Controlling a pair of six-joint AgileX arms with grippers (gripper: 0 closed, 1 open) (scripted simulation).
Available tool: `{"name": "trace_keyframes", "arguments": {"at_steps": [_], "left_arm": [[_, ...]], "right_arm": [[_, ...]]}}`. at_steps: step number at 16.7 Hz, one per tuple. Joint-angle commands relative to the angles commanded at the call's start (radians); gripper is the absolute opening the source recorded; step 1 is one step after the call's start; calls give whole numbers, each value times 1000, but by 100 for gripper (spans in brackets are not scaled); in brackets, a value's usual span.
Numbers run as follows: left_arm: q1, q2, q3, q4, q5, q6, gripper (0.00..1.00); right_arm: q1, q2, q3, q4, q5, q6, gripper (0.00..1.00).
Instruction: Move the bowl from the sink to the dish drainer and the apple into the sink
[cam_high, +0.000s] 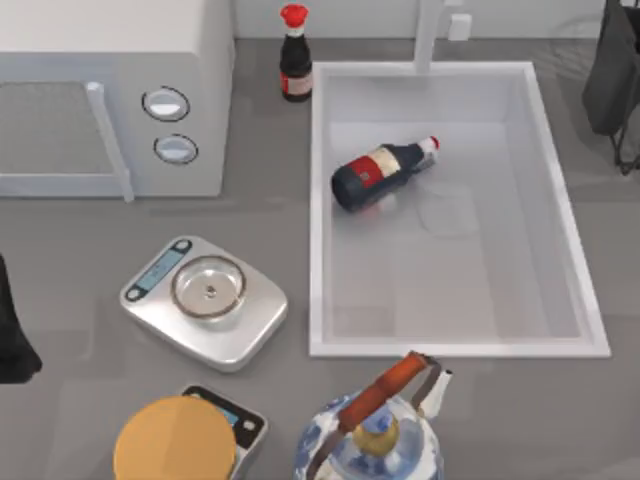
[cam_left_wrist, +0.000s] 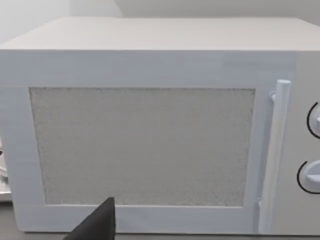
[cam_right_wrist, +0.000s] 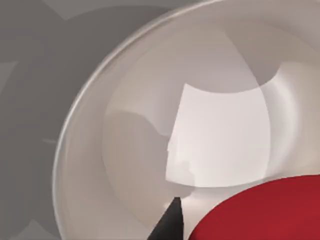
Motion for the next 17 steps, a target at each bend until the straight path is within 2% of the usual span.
{"name": "trace_keyframes", "arguments": {"at_steps": [4, 10, 13, 17], "left_arm": [[0, 0, 0, 0, 0, 0, 100], [0, 0, 0, 0, 0, 0, 100], [0, 0, 0, 0, 0, 0, 100], [0, 0, 0, 0, 0, 0, 100]], "right_arm": [[1, -47, 65, -86, 0, 0, 0], [23, -39, 59, -53, 12, 3, 0], [96, -21, 43, 74, 63, 16, 0], [243, 15, 0, 385, 176, 58, 0]]}}
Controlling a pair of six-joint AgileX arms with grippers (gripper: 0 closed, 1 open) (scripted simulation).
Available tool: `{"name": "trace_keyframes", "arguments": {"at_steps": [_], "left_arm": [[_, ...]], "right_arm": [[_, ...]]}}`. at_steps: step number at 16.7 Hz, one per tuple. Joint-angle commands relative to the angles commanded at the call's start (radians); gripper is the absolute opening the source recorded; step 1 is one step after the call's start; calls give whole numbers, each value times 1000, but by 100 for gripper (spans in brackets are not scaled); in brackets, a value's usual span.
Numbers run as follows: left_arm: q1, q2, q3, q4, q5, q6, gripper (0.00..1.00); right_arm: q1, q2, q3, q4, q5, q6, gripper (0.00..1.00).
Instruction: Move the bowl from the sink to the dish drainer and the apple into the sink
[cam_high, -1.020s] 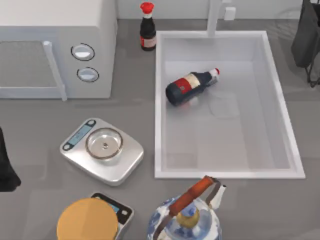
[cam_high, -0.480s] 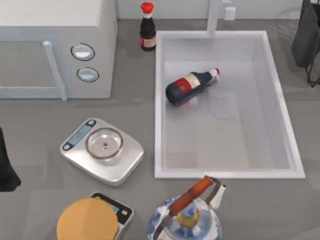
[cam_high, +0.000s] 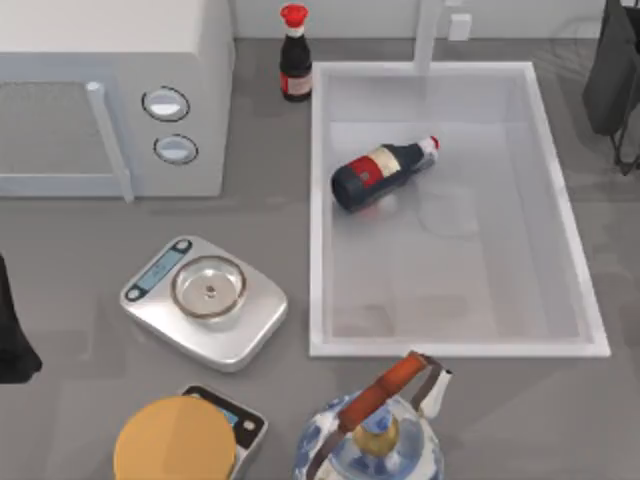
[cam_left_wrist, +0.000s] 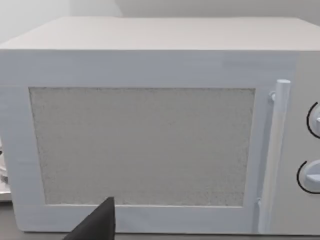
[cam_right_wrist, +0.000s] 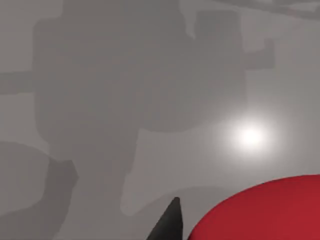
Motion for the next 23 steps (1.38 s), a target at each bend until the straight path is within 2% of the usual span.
{"name": "trace_keyframes", "arguments": {"at_steps": [9, 13, 17, 23], "left_arm": [[0, 0, 0, 0, 0, 0, 100], [0, 0, 0, 0, 0, 0, 100], [0, 0, 0, 0, 0, 0, 100], [0, 0, 0, 0, 0, 0, 100]], "right_arm": [[401, 44, -172, 932, 316, 148, 0], [568, 40, -257, 1266, 426, 205, 0], [680, 37, -317, 1446, 483, 238, 0], [695, 39, -324, 1470, 488, 245, 0]]}}
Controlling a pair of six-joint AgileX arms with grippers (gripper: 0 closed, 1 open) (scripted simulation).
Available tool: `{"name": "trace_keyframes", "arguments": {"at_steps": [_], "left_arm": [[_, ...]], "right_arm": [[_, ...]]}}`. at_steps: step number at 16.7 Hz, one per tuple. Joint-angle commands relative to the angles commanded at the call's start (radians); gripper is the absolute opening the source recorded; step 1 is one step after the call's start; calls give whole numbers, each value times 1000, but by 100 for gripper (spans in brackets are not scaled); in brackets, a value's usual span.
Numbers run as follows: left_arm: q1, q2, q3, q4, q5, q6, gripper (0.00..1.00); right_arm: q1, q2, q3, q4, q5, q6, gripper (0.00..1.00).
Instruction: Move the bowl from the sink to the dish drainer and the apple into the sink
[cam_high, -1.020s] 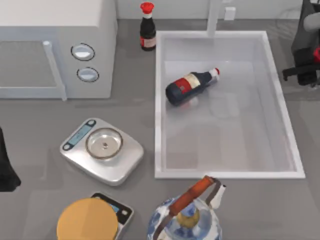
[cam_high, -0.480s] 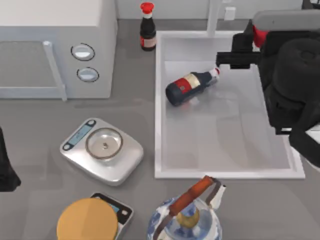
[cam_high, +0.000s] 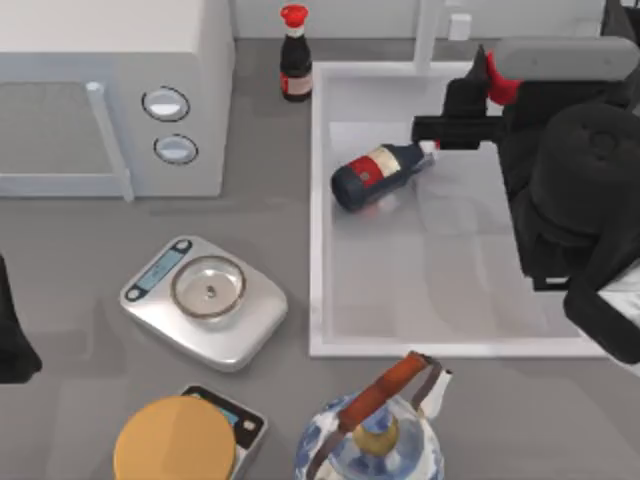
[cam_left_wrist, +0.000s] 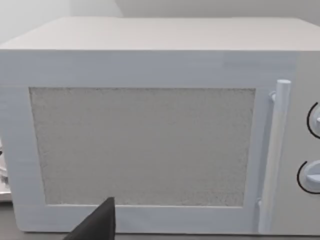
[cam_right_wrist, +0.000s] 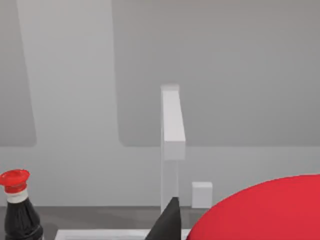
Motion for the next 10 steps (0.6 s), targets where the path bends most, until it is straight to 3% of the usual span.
{"name": "trace_keyframes", "arguments": {"at_steps": [5, 10], "left_arm": [[0, 0, 0, 0, 0, 0, 100], [0, 0, 0, 0, 0, 0, 100]], "right_arm": [[6, 114, -14, 117, 6, -1, 0], [5, 394, -55, 462, 14, -3, 0]]}}
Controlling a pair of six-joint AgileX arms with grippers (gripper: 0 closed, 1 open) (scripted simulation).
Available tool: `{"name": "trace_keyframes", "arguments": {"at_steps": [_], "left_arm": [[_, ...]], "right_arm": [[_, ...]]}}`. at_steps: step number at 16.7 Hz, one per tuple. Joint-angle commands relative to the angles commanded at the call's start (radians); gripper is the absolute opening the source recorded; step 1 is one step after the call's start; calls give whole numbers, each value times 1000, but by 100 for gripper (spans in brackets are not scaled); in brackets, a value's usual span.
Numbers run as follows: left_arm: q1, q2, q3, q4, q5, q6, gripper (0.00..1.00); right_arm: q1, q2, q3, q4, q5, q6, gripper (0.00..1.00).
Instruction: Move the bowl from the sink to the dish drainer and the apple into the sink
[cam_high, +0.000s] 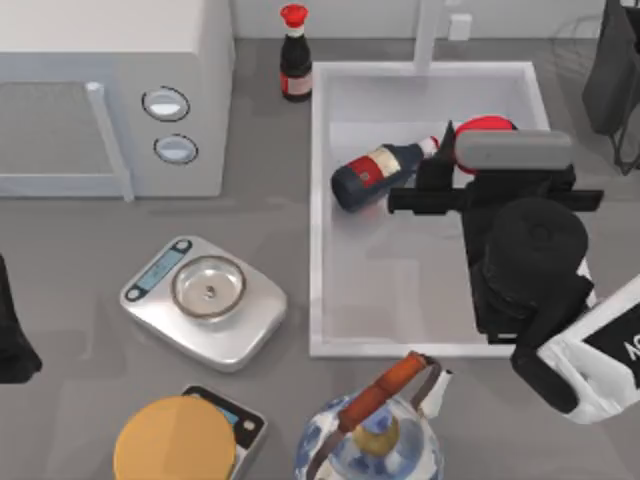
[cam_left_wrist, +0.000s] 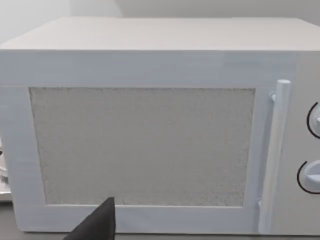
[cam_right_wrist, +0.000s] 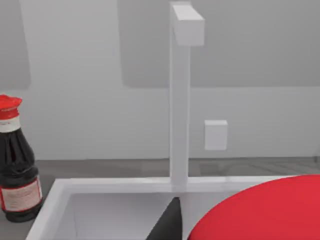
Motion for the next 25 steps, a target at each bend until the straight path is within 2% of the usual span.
{"name": "trace_keyframes", "arguments": {"at_steps": [5, 11, 24, 25], "left_arm": [[0, 0, 0, 0, 0, 0, 100], [0, 0, 0, 0, 0, 0, 100], [0, 0, 0, 0, 0, 0, 100], [0, 0, 0, 0, 0, 0, 100]], "right_arm": [[-5, 211, -43, 248, -2, -2, 0], [-2, 235, -49, 273, -3, -2, 0], [-2, 235, -49, 273, -3, -2, 98], [-2, 235, -49, 273, -3, -2, 100]]}}
